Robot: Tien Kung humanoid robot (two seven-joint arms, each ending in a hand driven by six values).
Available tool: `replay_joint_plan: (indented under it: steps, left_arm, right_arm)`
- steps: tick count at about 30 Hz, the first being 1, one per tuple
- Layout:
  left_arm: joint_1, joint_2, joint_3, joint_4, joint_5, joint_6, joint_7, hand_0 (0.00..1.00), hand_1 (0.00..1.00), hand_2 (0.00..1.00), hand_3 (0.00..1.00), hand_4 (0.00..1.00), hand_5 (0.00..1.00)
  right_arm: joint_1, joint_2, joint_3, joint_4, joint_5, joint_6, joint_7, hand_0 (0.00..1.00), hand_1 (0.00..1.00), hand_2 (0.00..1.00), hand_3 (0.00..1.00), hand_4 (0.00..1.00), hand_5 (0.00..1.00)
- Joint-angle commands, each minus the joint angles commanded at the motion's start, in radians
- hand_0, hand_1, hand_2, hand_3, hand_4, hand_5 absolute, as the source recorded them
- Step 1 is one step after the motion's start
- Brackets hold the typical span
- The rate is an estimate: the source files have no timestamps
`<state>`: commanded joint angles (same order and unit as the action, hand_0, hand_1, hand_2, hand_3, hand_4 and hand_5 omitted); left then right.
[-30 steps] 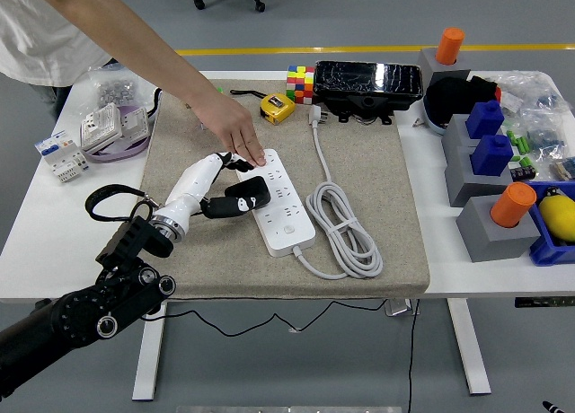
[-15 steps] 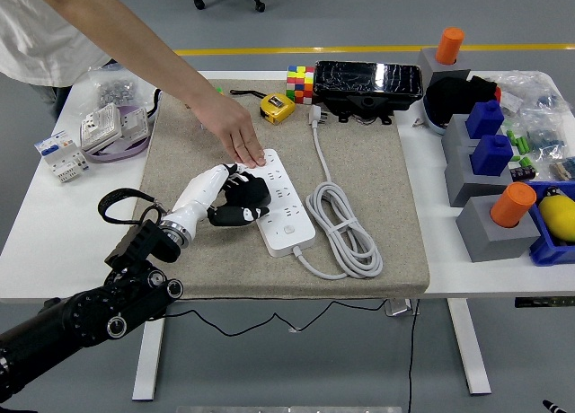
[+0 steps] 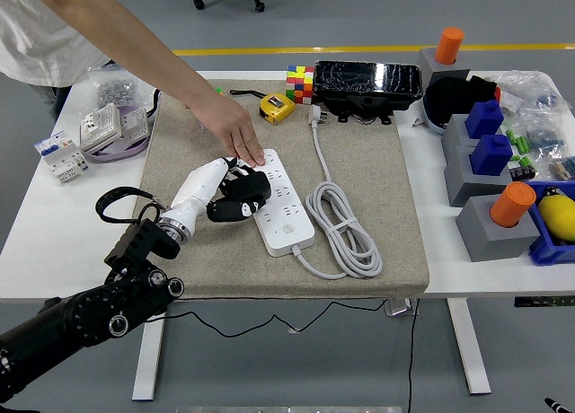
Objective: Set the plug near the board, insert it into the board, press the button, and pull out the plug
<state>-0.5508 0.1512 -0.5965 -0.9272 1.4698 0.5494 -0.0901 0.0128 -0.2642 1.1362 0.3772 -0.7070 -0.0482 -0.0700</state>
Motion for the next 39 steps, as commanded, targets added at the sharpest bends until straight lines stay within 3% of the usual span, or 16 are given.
replay_joint_plan:
  steps: [4, 6, 9, 10, 15, 16, 21, 22, 27, 28, 34, 35, 39]
  left_arm:
    - [0.023, 0.014, -0.038, -0.001, -0.075, 0.041, -0.109, 0.316, 0.390, 0.384, 0.523, 0.661, 0.002]
    - [0.031, 0.022, -0.047, 0.006, -0.088, 0.047, -0.124, 0.316, 0.390, 0.384, 0.523, 0.661, 0.002]
    - [0.037, 0.035, -0.044, 0.031, -0.094, 0.041, -0.115, 0.316, 0.390, 0.384, 0.523, 0.661, 0.002]
    - [0.039, 0.039, -0.040, 0.041, -0.098, 0.040, -0.115, 0.339, 0.419, 0.424, 0.545, 0.664, 0.002]
    - [0.048, 0.039, -0.025, 0.070, -0.111, 0.033, -0.110, 0.339, 0.419, 0.424, 0.545, 0.664, 0.002]
    - [0.049, 0.038, -0.023, 0.074, -0.111, 0.029, -0.106, 0.464, 0.505, 0.525, 0.574, 0.815, 0.041]
    - [0.049, 0.037, -0.017, 0.080, -0.099, 0.001, -0.081, 0.464, 0.505, 0.525, 0.574, 0.815, 0.041]
    - [0.047, 0.037, -0.015, 0.081, -0.099, -0.009, -0.070, 0.670, 0.712, 0.644, 0.637, 0.892, 0.150]
    - [0.045, 0.040, -0.016, 0.083, -0.072, -0.050, -0.014, 0.670, 0.712, 0.644, 0.637, 0.892, 0.150]
    - [0.046, 0.041, -0.016, 0.082, -0.067, -0.051, -0.010, 0.795, 0.850, 0.842, 0.861, 0.998, 0.294]
    - [0.057, 0.046, -0.046, 0.060, -0.039, -0.063, 0.010, 0.795, 0.850, 0.842, 0.861, 0.998, 0.294]
    - [0.060, 0.048, -0.055, 0.053, -0.038, -0.067, 0.007, 0.937, 0.992, 0.967, 0.930, 0.998, 0.348]
    - [0.075, 0.057, -0.093, 0.020, -0.075, -0.071, -0.034, 0.937, 0.992, 0.967, 0.930, 0.998, 0.348]
  right_arm:
    - [0.000, 0.000, 0.000, 0.000, -0.001, 0.002, -0.002, 0.537, 0.634, 0.652, 0.555, 0.895, 0.416]
    - [-0.001, 0.000, 0.000, 0.000, -0.001, 0.002, -0.003, 0.537, 0.634, 0.652, 0.555, 0.895, 0.416]
    - [-0.003, 0.001, 0.000, -0.001, -0.001, 0.003, -0.005, 0.537, 0.634, 0.652, 0.555, 0.895, 0.416]
    - [-0.003, 0.001, 0.000, -0.001, -0.001, 0.004, -0.005, 0.539, 0.635, 0.652, 0.554, 0.894, 0.415]
    - [-0.003, 0.001, 0.000, 0.000, -0.001, 0.004, -0.005, 0.539, 0.635, 0.652, 0.554, 0.894, 0.415]
    - [-0.002, 0.001, 0.000, 0.000, -0.001, 0.003, -0.005, 0.536, 0.635, 0.651, 0.554, 0.893, 0.415]
    - [0.000, 0.002, -0.001, 0.000, 0.000, 0.004, -0.005, 0.536, 0.635, 0.651, 0.554, 0.893, 0.415]
    - [0.000, 0.001, -0.002, 0.000, 0.000, 0.004, -0.005, 0.536, 0.634, 0.654, 0.553, 0.893, 0.416]
    - [0.000, -0.001, -0.004, 0.000, 0.002, 0.003, -0.006, 0.536, 0.634, 0.654, 0.553, 0.893, 0.416]
    - [0.000, -0.001, -0.004, 0.000, 0.002, 0.003, -0.006, 0.537, 0.634, 0.645, 0.552, 0.892, 0.415]
    - [-0.001, -0.001, -0.009, 0.001, 0.002, 0.003, -0.007, 0.537, 0.634, 0.645, 0.552, 0.892, 0.415]
    - [-0.001, -0.001, -0.010, 0.001, 0.002, 0.004, -0.007, 0.537, 0.633, 0.644, 0.552, 0.889, 0.413]
    - [-0.002, 0.000, -0.013, 0.001, 0.002, 0.004, -0.007, 0.537, 0.633, 0.644, 0.552, 0.889, 0.413]
